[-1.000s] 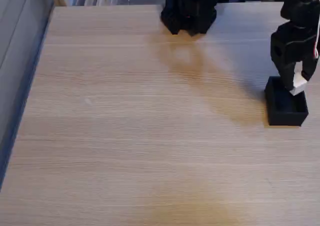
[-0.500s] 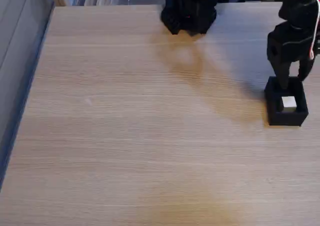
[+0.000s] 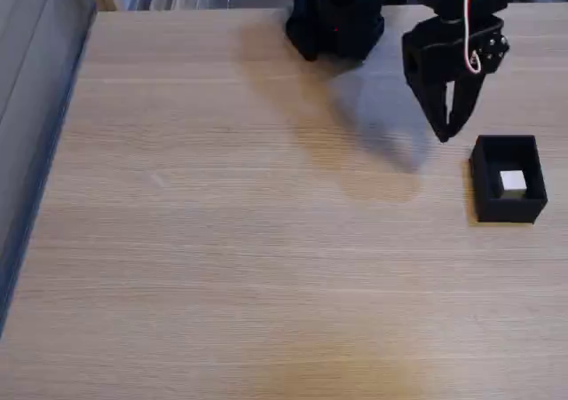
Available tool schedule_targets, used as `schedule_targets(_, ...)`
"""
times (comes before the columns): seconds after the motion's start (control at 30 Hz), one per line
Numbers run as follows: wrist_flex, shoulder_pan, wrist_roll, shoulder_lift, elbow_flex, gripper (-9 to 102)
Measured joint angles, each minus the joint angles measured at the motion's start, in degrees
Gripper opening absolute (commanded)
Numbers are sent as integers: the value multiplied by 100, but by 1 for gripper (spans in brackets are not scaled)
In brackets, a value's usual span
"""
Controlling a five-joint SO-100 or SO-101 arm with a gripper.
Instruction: Pick a white block and place it in the black box.
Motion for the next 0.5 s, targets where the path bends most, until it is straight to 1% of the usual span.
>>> schedule_targets(0.27,-984,598,-562,2320,2733,0)
schedule_targets(0.5,-1169,1169,-703,4342,5027,0)
